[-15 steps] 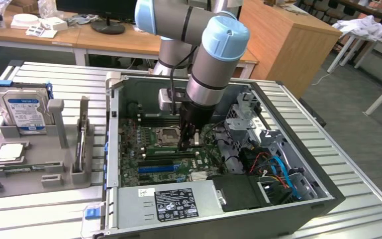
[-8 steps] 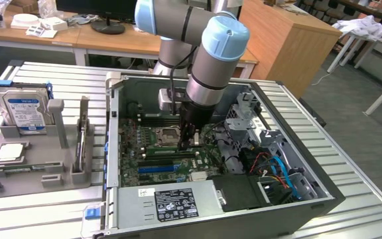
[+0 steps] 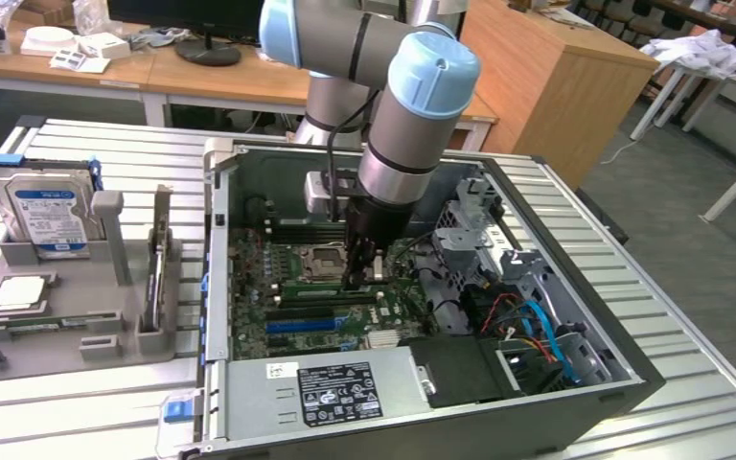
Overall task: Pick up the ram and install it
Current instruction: 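Insert the ram into the slot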
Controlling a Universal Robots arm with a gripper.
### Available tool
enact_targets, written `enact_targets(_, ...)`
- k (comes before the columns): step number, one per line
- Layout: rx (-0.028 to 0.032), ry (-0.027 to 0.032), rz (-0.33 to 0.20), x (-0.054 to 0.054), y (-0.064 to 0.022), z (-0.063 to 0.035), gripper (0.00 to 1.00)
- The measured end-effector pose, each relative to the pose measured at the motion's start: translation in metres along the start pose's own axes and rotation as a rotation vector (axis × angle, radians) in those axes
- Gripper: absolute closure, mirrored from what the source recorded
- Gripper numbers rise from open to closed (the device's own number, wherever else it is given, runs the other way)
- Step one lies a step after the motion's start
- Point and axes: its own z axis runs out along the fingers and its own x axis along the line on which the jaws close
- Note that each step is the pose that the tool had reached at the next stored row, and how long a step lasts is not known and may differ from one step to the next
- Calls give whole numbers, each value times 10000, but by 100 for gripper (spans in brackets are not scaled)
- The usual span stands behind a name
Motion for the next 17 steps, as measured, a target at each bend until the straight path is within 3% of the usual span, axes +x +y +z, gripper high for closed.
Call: enact_targets(17,1,1,-20,0,-8,4,87)
